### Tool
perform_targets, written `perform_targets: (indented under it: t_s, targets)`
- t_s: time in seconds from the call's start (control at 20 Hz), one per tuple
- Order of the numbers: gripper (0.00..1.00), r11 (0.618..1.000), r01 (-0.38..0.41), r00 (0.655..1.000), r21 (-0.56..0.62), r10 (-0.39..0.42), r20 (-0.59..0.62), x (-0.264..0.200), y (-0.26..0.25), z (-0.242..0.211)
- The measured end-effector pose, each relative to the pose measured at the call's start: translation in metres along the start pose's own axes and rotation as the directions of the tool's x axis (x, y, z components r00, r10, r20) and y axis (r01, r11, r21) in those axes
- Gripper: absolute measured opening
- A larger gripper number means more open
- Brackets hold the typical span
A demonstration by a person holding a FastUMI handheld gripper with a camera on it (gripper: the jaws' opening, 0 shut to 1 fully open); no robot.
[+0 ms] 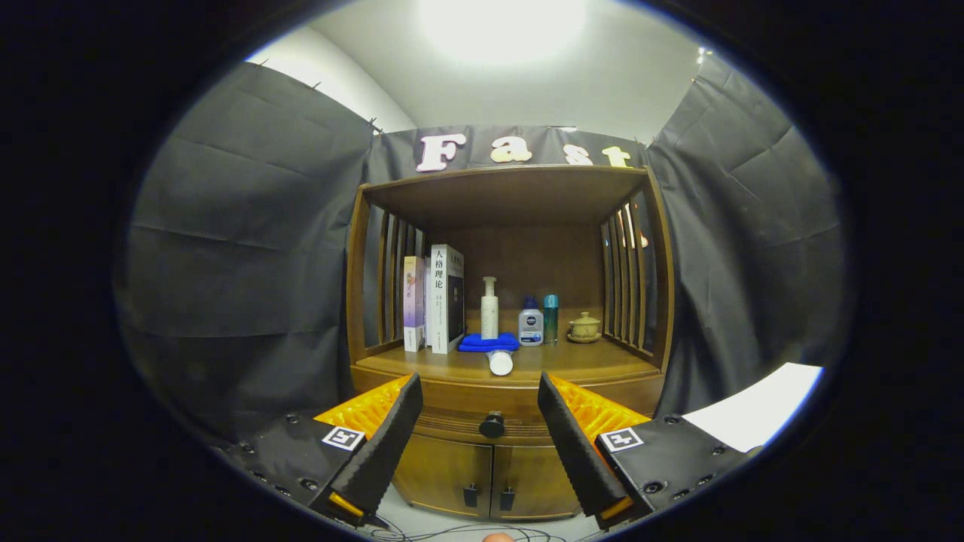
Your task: Pull open the drawer, take out the items inside it, and place them on the countertop above the cabinet.
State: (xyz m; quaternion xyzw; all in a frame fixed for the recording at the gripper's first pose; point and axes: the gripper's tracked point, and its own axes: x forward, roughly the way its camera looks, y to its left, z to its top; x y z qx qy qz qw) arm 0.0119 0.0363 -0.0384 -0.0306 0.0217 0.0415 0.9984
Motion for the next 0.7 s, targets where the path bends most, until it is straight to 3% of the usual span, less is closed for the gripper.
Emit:
perform_targets:
  t_s: [0.5,0.7]
  targets:
    - [0.98,1.000,-0.026,1.000,0.007,0.026,0.009,0.003,0.003,0.002]
    - [0.98,0.999,-0.042,0.998,0.006,0.042,0.047,0.008,-0.019,0.018]
